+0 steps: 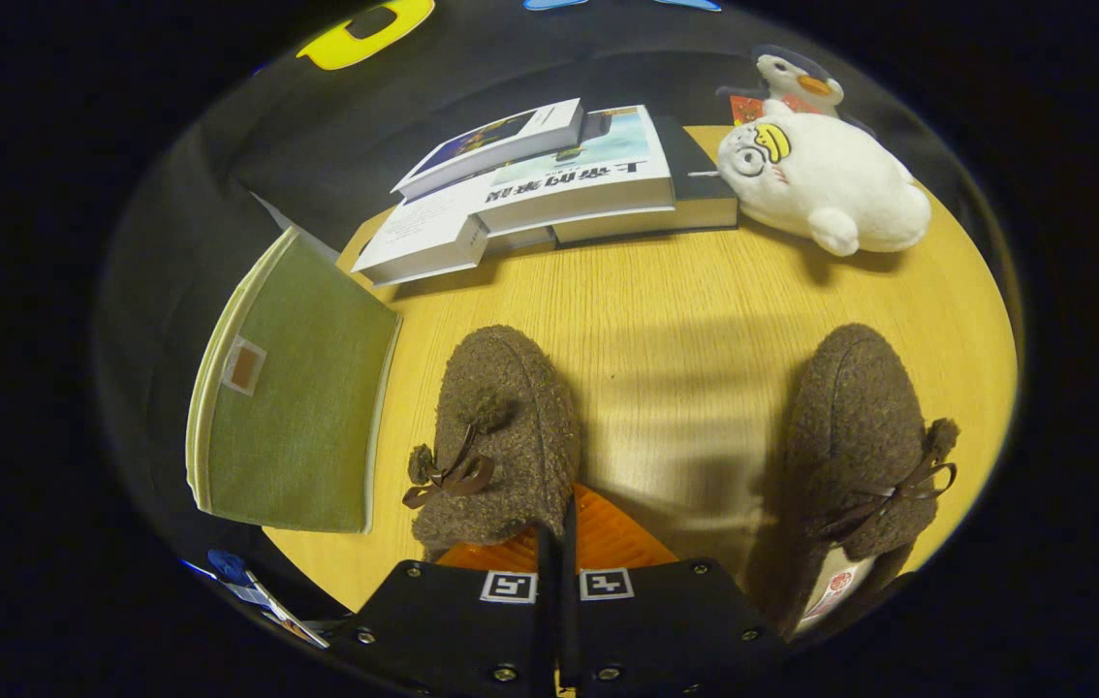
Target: Open the storage box then place both shoes into the box .Put the left shoe in first, then the right shoe, with the right side of both shoes facing outward in a uniform manner.
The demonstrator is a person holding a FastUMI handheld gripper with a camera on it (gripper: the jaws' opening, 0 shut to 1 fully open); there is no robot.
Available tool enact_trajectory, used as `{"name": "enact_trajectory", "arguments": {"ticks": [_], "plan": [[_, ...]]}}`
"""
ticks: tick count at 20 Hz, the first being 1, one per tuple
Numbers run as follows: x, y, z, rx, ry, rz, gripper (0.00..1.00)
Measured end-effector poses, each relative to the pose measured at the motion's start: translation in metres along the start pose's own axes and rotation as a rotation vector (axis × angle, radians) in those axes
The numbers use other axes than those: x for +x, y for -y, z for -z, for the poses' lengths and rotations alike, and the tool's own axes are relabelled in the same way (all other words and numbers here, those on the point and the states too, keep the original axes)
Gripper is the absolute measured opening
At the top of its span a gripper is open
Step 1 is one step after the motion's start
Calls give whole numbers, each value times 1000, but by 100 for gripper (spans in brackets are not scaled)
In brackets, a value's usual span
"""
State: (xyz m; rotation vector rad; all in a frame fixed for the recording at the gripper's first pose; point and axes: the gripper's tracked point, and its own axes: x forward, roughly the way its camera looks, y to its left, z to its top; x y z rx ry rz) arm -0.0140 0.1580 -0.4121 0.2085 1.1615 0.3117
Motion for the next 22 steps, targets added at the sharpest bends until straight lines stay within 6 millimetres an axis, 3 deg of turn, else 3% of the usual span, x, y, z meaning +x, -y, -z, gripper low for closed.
{"name": "enact_trajectory", "arguments": {"ticks": [6,12,18,22], "plan": [[-45,-11,-31,0,70,4,2],[-91,-53,-58,-29,123,-53,2],[-109,-93,-74,-76,144,-89,2],[-113,-130,-92,-101,153,-135,2]]}}
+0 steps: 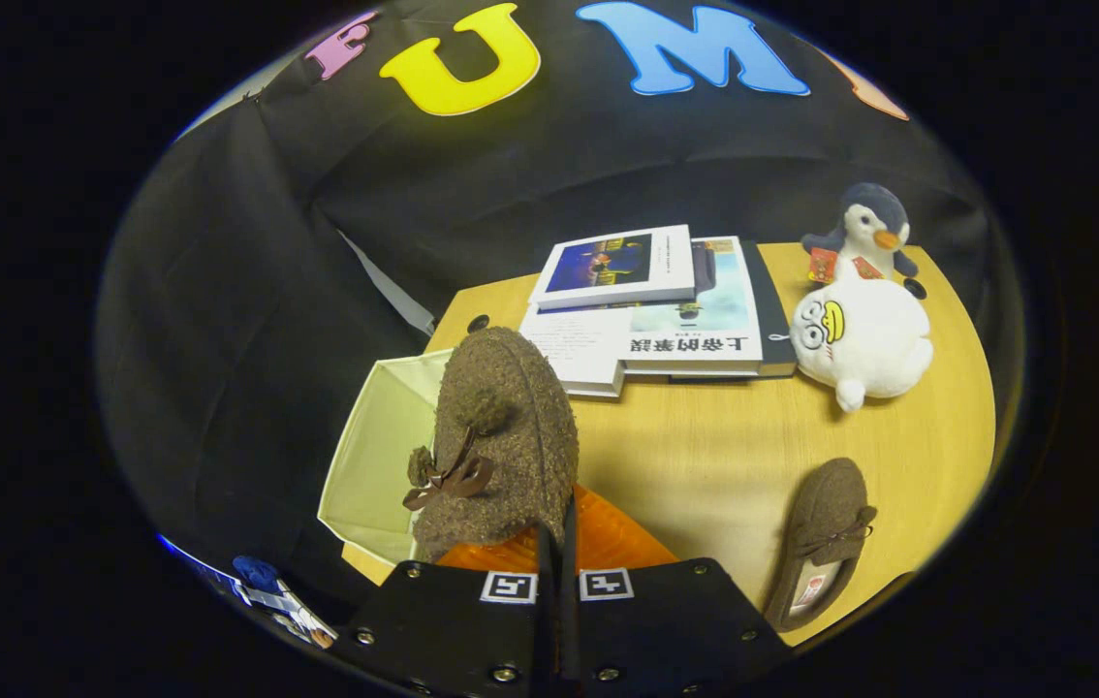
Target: Open the storage box then place both shoes into the box .Put the left shoe in first, then the right shoe, with the right side of both shoes facing outward in a uniform manner.
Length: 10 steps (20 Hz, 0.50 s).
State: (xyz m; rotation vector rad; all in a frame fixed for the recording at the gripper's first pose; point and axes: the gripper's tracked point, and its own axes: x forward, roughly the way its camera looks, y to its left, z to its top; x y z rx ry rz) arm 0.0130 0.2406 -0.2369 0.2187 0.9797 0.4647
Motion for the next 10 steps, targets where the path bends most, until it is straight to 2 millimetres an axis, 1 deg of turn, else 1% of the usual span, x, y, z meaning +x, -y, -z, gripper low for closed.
{"name": "enact_trajectory", "arguments": {"ticks": [4,10], "plan": [[9,-41,-21,-29,11,-57,2],[31,-87,-39,-70,-5,-108,2]]}}
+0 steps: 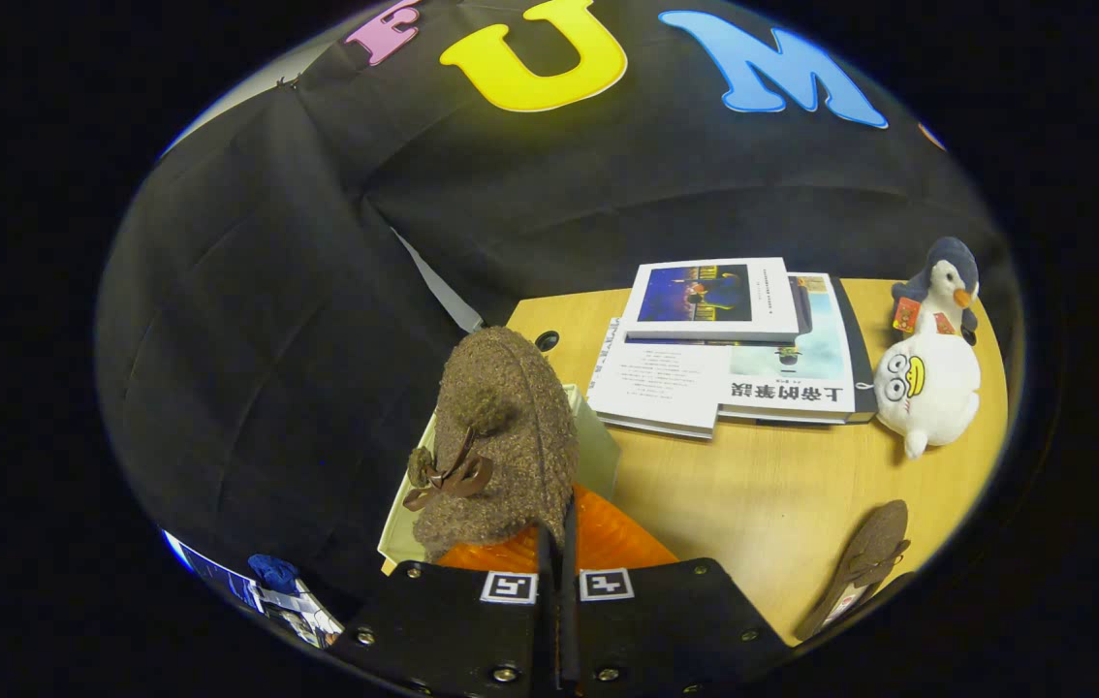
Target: Open the storage box then place both shoes into the box .Put the left shoe in first, then the right shoe, with the right side of both shoes facing outward in a uniform manner.
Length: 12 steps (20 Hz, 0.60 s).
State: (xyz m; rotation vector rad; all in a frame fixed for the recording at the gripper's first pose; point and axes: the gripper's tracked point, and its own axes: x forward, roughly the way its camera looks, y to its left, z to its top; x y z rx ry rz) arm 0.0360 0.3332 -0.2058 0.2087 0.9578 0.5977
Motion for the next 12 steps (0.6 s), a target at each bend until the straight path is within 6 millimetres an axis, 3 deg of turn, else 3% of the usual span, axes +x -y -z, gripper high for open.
{"name": "enact_trajectory", "arguments": {"ticks": [6,12], "plan": [[30,-41,-10,-35,-34,-43,2],[62,-64,-2,-73,-84,-46,2]]}}
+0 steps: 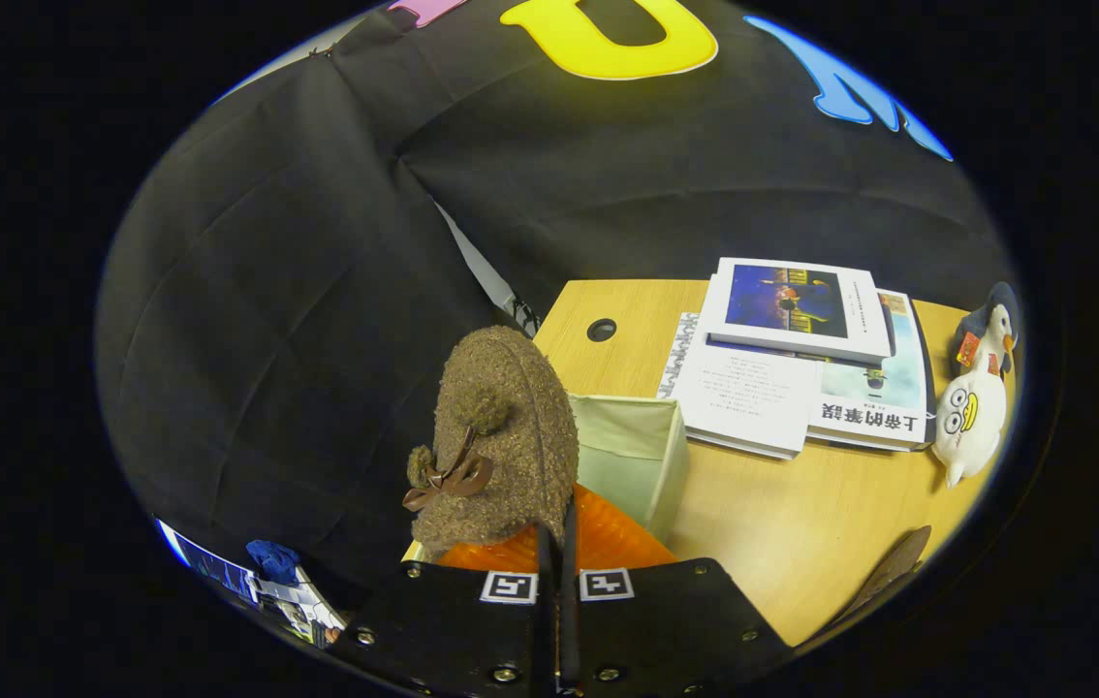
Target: Open the storage box then place both shoes into the box .Put the left shoe in first, then the right shoe, with the right side of both shoes facing outward in a uniform manner.
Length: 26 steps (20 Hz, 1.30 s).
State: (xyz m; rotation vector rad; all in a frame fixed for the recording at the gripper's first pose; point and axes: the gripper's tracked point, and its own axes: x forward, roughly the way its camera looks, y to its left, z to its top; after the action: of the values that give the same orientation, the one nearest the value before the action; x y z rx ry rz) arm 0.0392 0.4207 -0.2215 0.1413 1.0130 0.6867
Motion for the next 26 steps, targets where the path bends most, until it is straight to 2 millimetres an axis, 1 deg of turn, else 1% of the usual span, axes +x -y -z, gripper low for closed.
{"name": "enact_trajectory", "arguments": {"ticks": [7,10,14,16,17,18,19,21,22,24,26], "plan": [[38,-10,12,3,-67,20,2],[50,-15,16,16,-83,14,3],[57,-16,18,19,-92,14,3],[60,-22,20,26,-89,-9,4],[57,-24,19,30,-86,-17,10],[63,-23,22,17,-92,-23,29],[59,-19,27,-5,-92,-18,47],[52,-12,25,-28,-69,3,84],[47,-12,22,-23,-61,-1,87],[36,-10,18,-10,-49,-13,87],[23,-3,13,-4,-32,-18,87]]}}
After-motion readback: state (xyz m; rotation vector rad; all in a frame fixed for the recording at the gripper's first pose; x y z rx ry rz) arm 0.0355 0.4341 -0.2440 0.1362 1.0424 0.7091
